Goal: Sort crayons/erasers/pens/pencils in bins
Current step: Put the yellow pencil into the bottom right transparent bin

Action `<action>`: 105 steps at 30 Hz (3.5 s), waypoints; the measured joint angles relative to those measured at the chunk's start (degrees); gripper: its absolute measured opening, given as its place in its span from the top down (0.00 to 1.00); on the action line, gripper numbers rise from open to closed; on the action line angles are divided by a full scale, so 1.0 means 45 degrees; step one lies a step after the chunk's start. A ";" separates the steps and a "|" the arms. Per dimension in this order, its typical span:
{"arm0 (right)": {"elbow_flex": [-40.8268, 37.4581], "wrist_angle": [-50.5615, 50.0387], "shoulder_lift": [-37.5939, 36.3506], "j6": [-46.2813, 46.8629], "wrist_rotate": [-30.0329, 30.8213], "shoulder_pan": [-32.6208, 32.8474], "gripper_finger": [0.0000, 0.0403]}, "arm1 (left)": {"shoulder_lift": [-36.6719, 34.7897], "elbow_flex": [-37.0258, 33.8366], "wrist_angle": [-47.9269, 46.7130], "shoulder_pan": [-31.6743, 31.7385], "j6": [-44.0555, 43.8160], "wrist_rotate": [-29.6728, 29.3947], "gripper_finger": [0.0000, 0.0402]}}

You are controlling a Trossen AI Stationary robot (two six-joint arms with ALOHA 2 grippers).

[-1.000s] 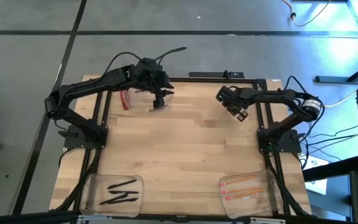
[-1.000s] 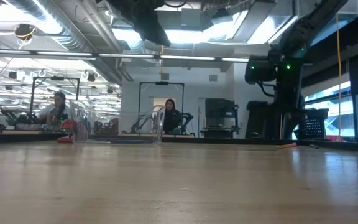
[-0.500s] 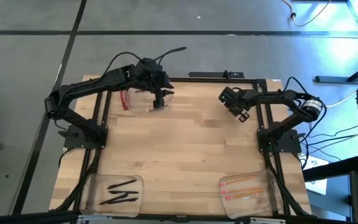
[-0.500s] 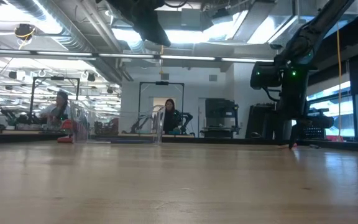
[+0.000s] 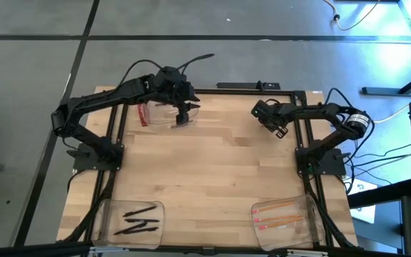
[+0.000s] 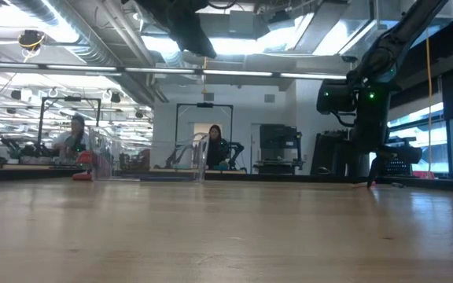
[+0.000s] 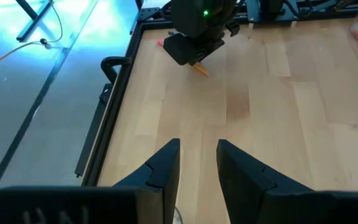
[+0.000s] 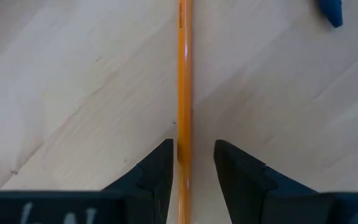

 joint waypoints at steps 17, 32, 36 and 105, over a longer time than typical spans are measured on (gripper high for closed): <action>0.0039 0.0034 0.0277 0.0044 -0.0830 -0.0021 0.80 | -0.0005 0.0000 -0.0015 -0.0034 0.0000 0.0000 0.76; 0.0069 -0.0039 0.0379 -0.1609 -0.1093 -0.0009 0.95 | -0.0005 0.0000 -0.0024 -0.0034 -0.0010 0.0000 0.76; 0.0474 -0.0257 0.0449 -0.3866 -0.1290 0.0005 0.95 | -0.0005 0.0000 -0.0024 -0.0034 -0.0015 0.0000 0.76; 1.2958 -1.3591 0.0408 -1.1613 -0.3893 1.1993 0.98 | -0.2501 0.0015 -0.3406 -0.1875 -0.0675 0.0015 0.76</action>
